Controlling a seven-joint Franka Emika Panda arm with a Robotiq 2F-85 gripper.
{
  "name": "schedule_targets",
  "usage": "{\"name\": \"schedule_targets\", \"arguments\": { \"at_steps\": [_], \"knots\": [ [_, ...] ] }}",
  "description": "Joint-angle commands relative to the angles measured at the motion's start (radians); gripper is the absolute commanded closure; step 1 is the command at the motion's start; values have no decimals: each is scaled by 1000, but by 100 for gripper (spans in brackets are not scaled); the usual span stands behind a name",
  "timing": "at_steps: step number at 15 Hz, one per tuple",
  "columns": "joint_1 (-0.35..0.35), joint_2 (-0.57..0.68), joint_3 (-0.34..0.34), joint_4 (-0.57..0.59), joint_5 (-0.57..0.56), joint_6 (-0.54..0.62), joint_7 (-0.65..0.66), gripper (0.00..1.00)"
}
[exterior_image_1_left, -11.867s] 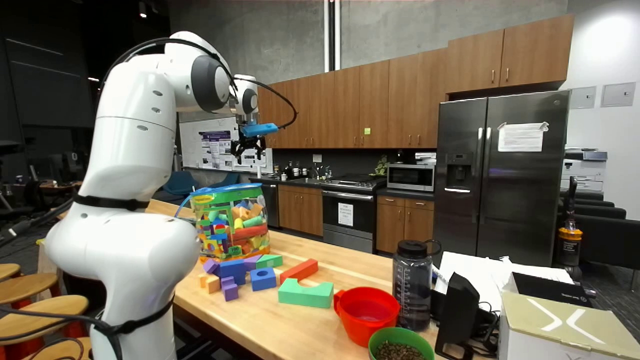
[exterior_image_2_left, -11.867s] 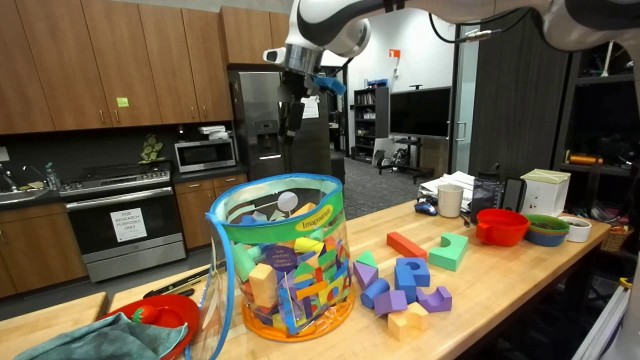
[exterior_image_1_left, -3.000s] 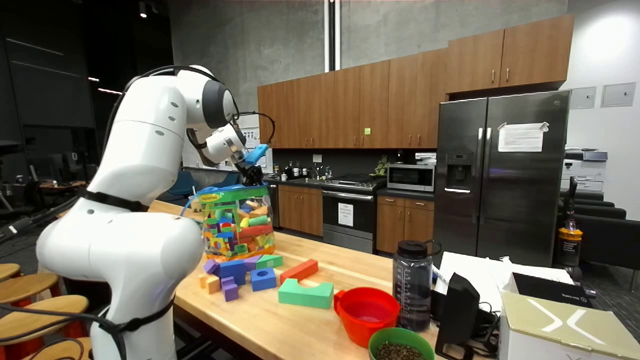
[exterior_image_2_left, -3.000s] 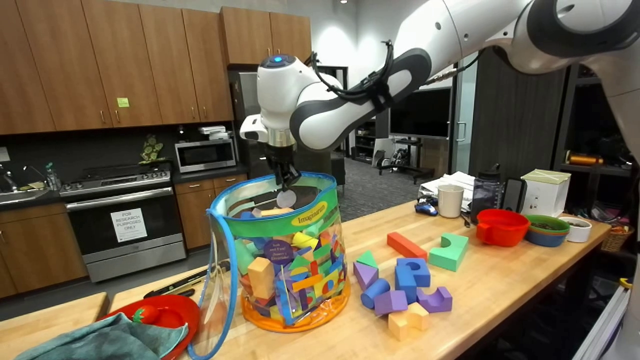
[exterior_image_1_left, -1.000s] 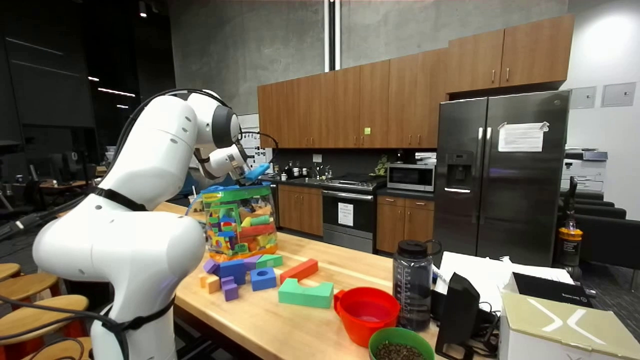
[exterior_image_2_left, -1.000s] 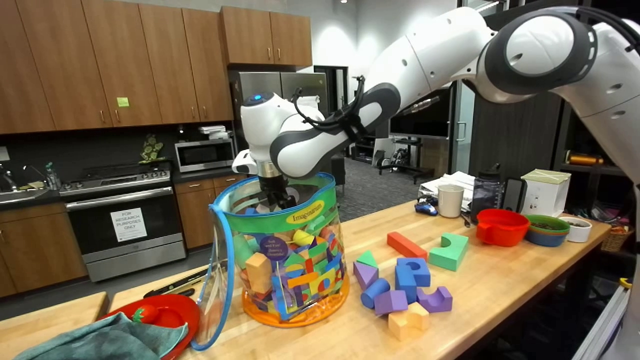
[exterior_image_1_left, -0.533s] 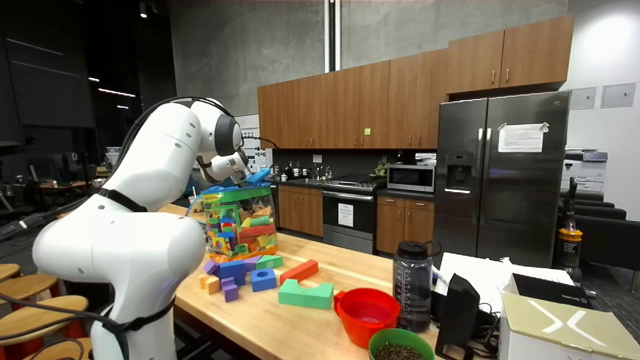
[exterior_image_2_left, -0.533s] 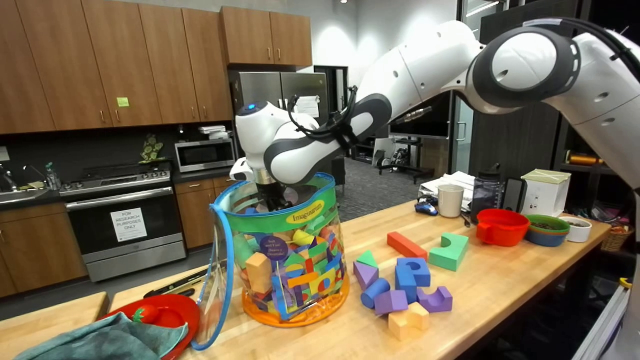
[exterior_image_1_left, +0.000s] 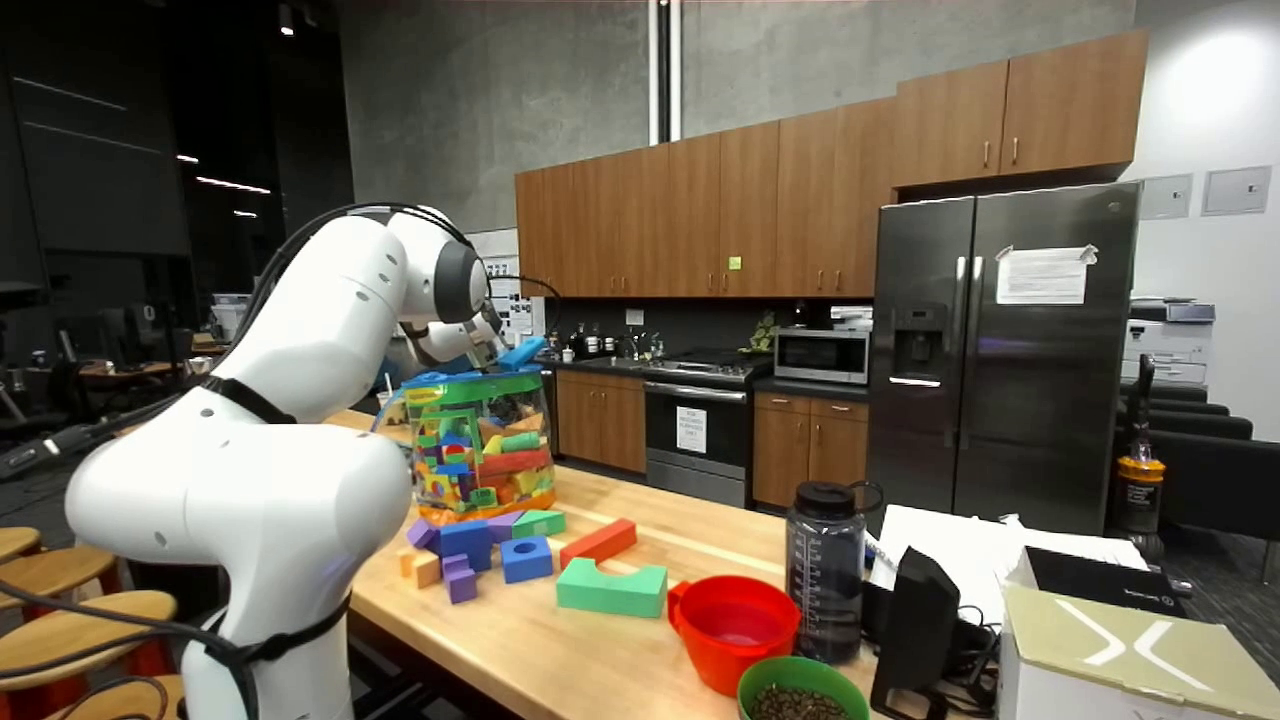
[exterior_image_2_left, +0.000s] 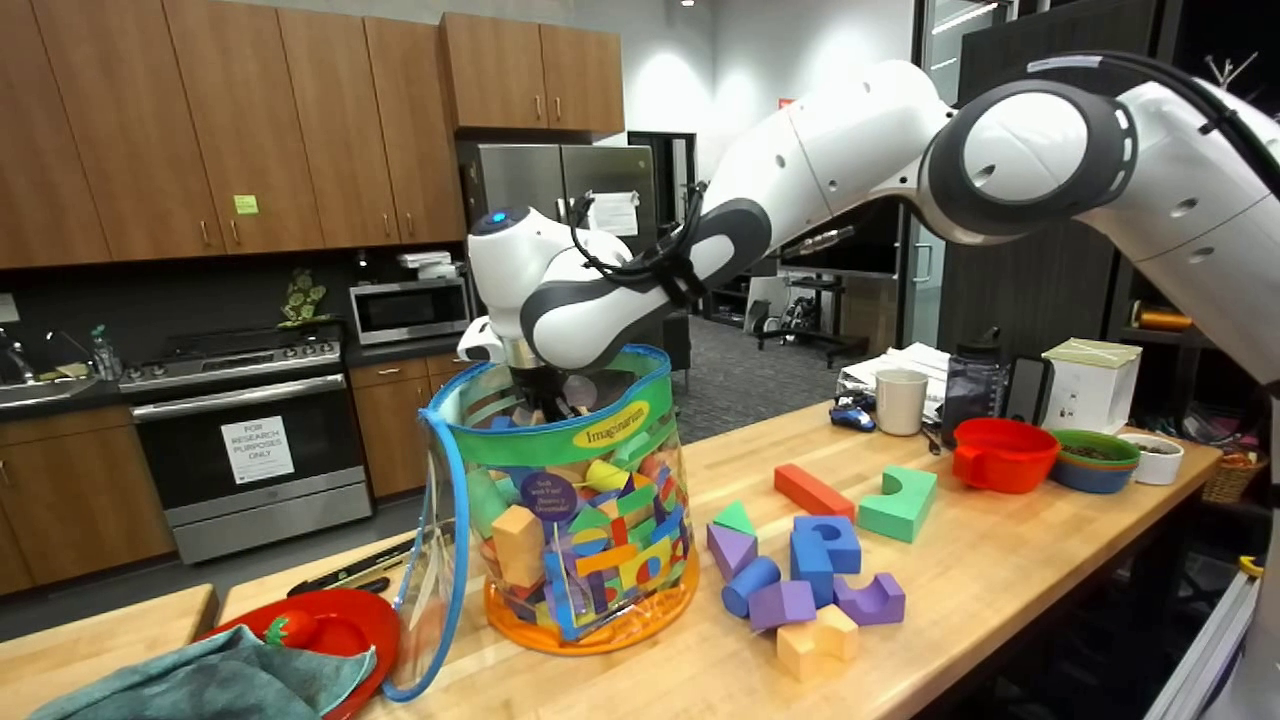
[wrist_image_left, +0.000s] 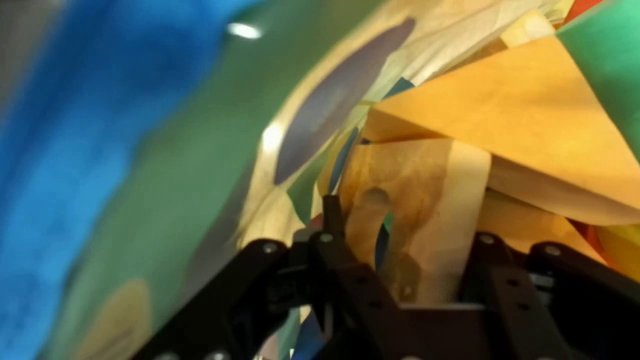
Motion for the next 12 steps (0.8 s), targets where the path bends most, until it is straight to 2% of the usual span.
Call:
{"name": "schedule_targets", "arguments": {
  "at_steps": [1,3,4,5,12],
  "knots": [
    [-4,-1,-3,16,-3,-15,-29,86],
    [-7,-5,-5,16,-9,-14,-34,99],
    [-10,-9,-6,17,-13,-13,-44,99],
    [-12,-11,-6,19,-15,-13,-56,96],
    [-29,-27,-9,82,-48,-13,-172,95]
  ]
}}
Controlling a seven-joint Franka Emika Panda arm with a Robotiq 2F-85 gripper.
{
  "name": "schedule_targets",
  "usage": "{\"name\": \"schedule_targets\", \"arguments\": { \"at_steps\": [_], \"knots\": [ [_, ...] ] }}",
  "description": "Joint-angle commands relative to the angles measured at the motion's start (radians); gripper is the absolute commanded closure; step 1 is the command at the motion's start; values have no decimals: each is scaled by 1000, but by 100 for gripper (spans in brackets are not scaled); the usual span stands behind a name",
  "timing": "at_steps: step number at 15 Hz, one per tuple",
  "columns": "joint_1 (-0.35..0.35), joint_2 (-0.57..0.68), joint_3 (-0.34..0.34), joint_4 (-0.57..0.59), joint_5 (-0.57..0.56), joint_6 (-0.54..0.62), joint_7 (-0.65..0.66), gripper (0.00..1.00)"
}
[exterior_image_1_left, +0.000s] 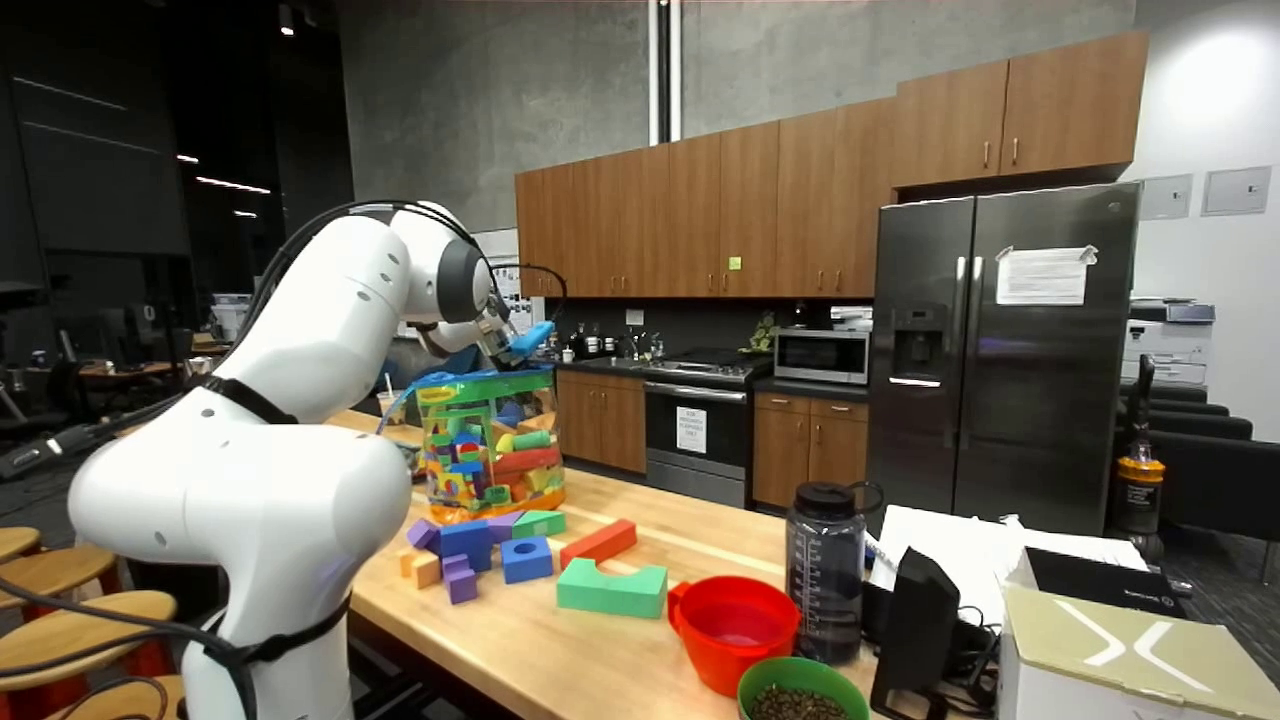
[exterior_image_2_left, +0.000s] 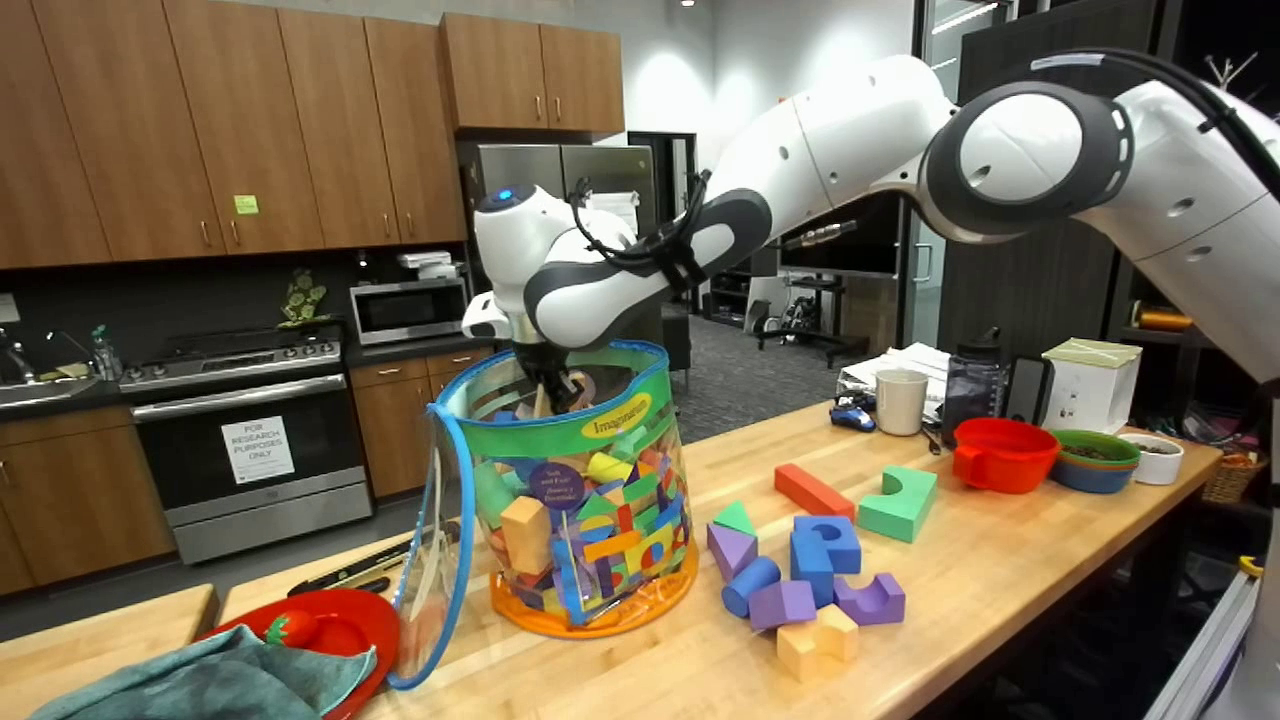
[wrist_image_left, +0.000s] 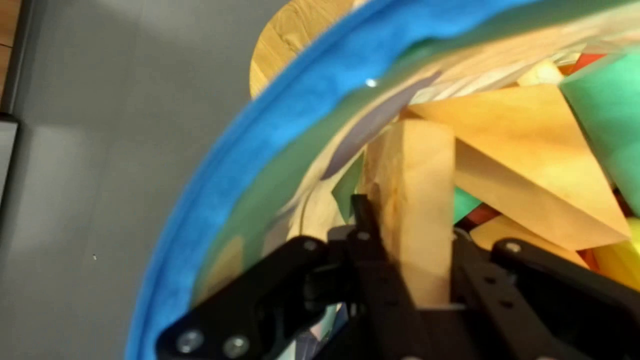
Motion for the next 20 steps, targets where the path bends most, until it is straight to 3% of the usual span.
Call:
{"name": "schedule_targets", "arguments": {
  "at_steps": [1,9,16,20],
  "knots": [
    [-13,-26,-1,44,-14,-12,-78,95],
    [-19,-56,3,150,-4,-78,-215,95],
    [-6,-85,-17,218,-48,-150,-223,95],
    [-5,-128,-45,191,-130,-178,-210,95]
  ]
}}
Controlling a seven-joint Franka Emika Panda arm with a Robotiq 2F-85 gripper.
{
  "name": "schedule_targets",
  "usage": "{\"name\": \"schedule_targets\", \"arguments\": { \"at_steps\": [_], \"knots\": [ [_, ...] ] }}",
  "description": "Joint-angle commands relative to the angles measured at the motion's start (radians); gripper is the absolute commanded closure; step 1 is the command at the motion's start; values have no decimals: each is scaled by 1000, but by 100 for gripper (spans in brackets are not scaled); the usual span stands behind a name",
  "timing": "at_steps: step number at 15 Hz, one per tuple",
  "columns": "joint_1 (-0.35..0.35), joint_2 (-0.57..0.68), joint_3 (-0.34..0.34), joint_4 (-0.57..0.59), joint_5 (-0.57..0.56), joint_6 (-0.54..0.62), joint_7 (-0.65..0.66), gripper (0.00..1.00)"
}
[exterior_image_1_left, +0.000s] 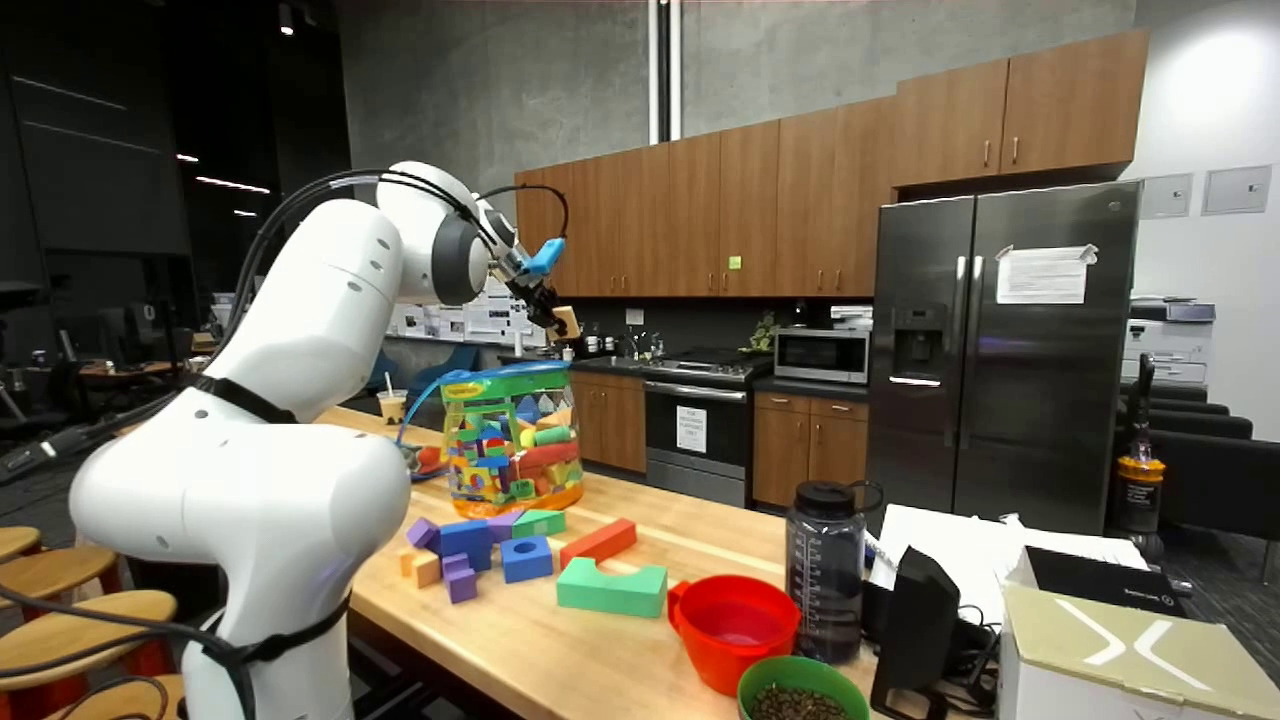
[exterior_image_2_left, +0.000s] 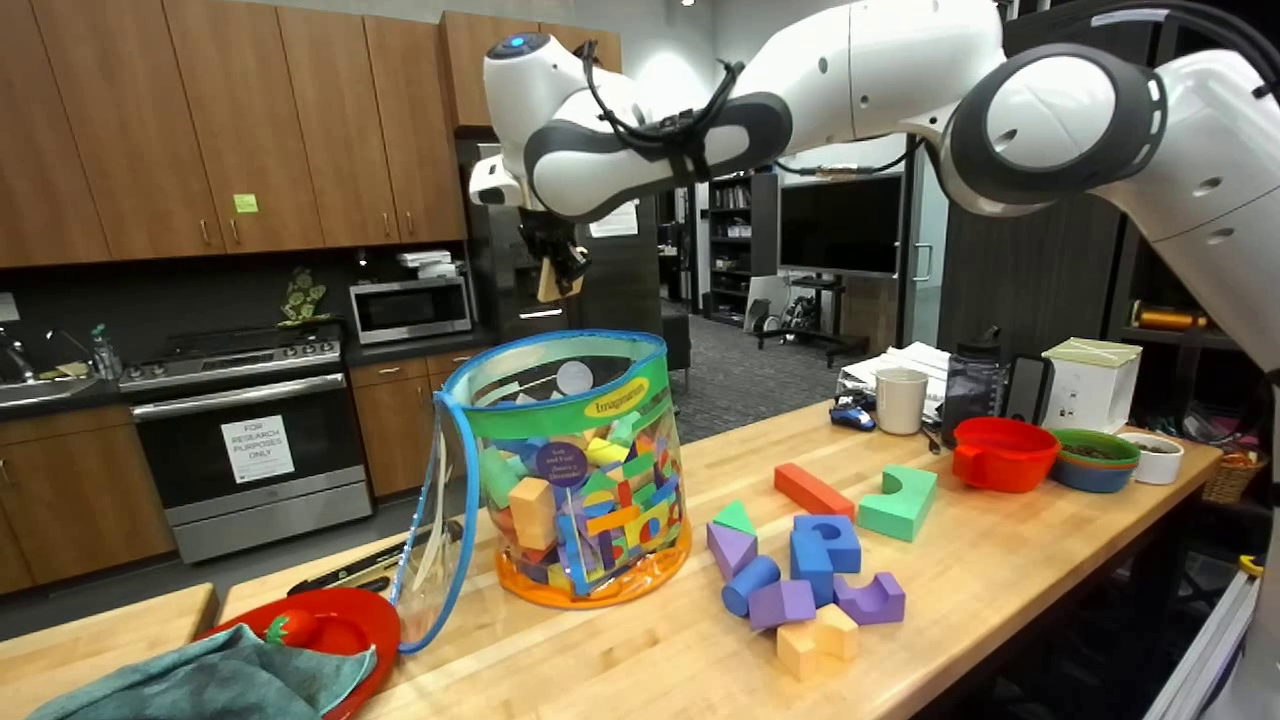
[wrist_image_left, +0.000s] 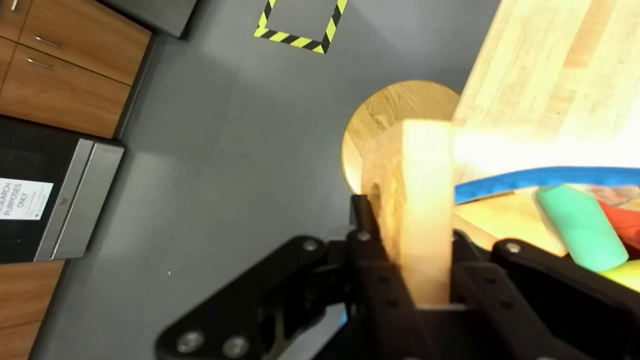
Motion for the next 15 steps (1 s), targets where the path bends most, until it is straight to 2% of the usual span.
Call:
{"name": "schedule_targets", "arguments": {
  "at_steps": [1,4,7,10,13,14,15],
  "knots": [
    [13,-57,-43,-47,-86,-41,6,95],
    [23,-115,-75,-146,-171,-92,51,95],
    [33,-188,-83,-284,-204,-180,123,95],
    [33,-269,-60,-432,-155,-268,240,95],
    [30,-361,-29,-584,-39,-354,359,95],
    [2,-387,19,-627,-7,-381,399,95],
    [-4,-421,36,-677,39,-395,436,95]
  ]
}}
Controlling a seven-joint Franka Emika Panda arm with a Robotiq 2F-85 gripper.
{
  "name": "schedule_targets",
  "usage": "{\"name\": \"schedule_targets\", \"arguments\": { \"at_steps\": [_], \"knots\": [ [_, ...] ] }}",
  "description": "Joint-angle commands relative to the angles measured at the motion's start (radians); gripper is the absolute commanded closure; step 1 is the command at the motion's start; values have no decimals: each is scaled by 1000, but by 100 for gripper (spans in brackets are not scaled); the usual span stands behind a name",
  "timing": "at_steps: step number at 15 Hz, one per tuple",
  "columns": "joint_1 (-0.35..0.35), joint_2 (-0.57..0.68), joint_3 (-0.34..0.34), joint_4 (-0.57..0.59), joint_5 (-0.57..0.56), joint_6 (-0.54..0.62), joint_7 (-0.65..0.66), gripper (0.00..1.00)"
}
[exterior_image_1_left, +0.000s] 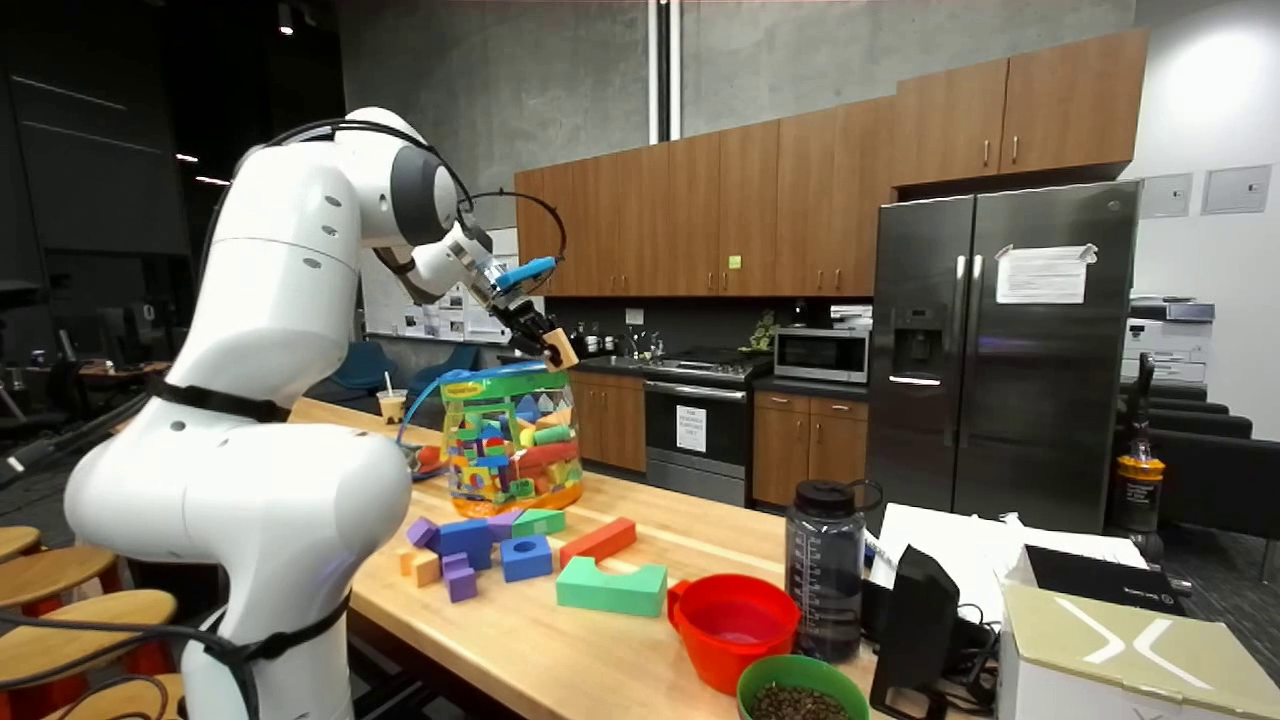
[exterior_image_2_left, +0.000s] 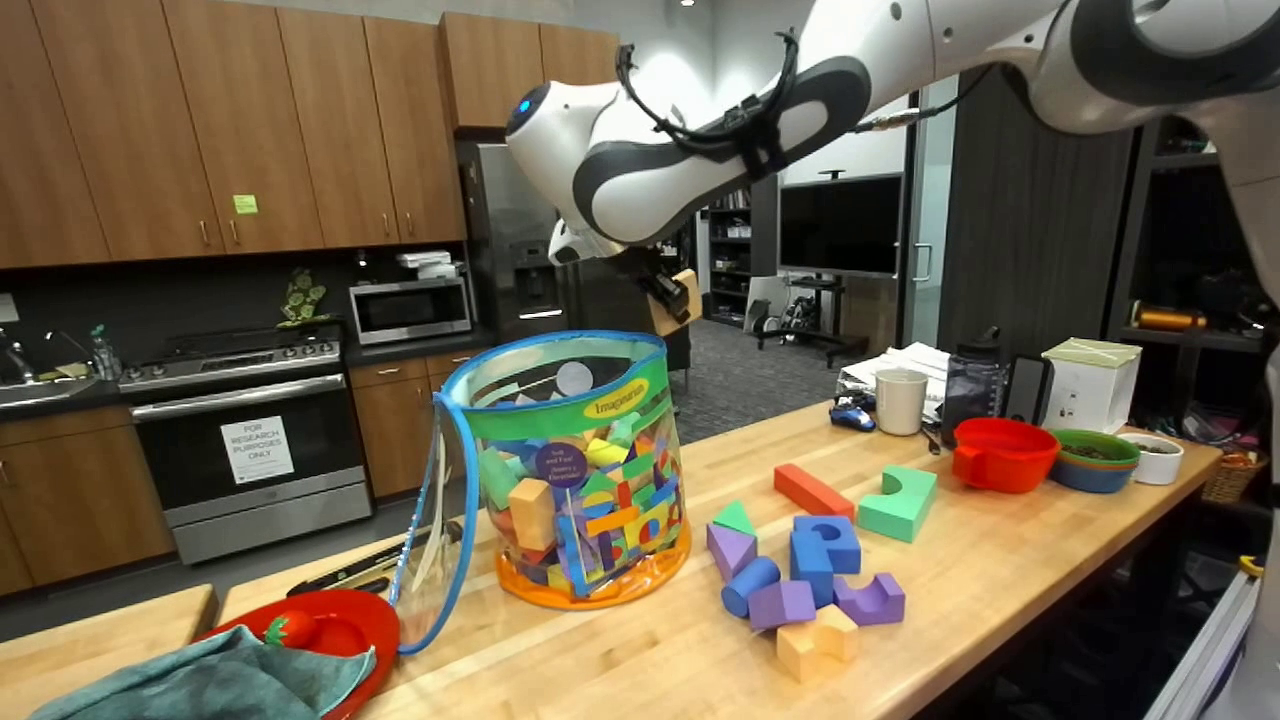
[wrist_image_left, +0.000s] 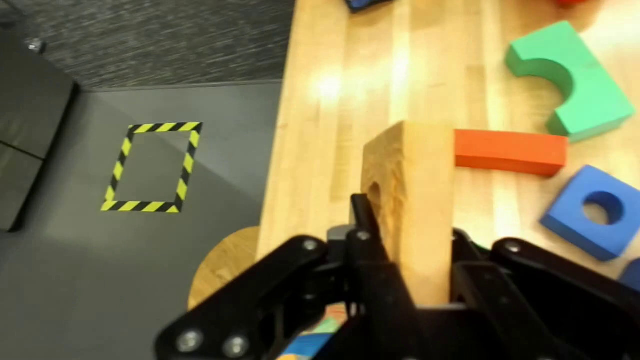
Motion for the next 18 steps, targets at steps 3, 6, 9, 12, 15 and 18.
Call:
{"name": "schedule_targets", "arguments": {
  "at_steps": [3,6,9,12,15,18],
  "knots": [
    [-45,-232,101,-328,173,-40,249,95],
    [-44,-297,125,-450,163,-16,416,95],
    [-42,-339,143,-553,137,-16,519,95],
    [-41,-348,154,-632,135,2,601,95],
    [-40,-333,162,-686,147,46,672,95],
    [-48,-324,161,-732,185,173,727,95]
  ]
}}
